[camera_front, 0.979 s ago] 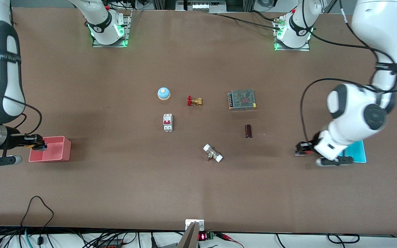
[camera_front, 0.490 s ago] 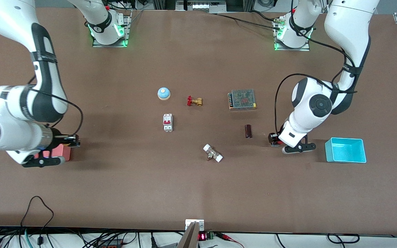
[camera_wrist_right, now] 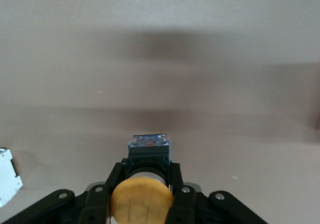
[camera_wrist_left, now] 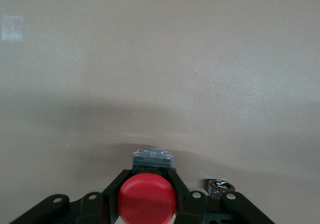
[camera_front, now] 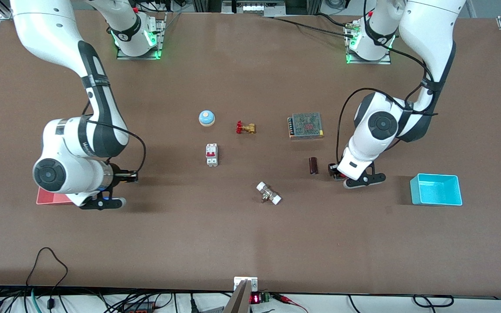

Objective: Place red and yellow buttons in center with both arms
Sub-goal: 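Lift the yellow button with the right gripper while the left gripper lifts the red button, then carry both buttons toward the table center and set them down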

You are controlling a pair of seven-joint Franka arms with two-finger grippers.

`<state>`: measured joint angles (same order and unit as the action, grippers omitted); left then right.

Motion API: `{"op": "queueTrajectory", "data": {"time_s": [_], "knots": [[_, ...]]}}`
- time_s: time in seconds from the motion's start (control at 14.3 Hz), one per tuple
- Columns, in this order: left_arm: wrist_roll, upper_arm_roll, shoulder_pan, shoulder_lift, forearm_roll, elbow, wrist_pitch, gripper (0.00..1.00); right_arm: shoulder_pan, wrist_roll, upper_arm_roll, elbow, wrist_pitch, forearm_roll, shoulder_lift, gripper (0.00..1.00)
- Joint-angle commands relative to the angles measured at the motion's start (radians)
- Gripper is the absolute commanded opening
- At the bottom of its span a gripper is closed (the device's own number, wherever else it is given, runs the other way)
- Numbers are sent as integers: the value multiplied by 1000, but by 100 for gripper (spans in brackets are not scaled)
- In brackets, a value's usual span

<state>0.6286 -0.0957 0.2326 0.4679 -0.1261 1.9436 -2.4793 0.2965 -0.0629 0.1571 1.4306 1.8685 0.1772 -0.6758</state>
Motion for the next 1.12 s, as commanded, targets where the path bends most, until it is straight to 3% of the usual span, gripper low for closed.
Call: {"op": "queueTrajectory", "data": {"time_s": [0.0,0.35,0.49,0.56,0.63,0.7,0.77,0.91,0.98,1.05], "knots": [[62,11,11,-25,-56,31,-30,1,38,-11,7,68,82,30,-5,33],[72,11,11,12,-56,32,-75,1,122,-178,7,128,193,30,-21,33],[72,11,10,27,-56,31,-98,4,153,-205,7,129,222,30,-33,33],[72,11,10,31,-56,28,-99,9,158,-212,7,134,231,30,-34,33],[72,14,8,34,-56,26,-99,24,161,-213,7,139,244,30,-36,33],[72,16,7,34,-56,25,-99,72,161,-213,6,151,259,30,-42,33],[72,16,7,34,-56,25,-99,100,161,-212,6,163,271,30,-42,34],[72,16,4,32,-56,25,-99,100,162,-212,7,171,276,30,-42,34],[72,16,4,31,-56,25,-99,100,162,-212,6,174,276,30,-42,42],[72,16,2,31,-56,23,-98,100,161,-213,6,174,275,30,-42,66]]}}
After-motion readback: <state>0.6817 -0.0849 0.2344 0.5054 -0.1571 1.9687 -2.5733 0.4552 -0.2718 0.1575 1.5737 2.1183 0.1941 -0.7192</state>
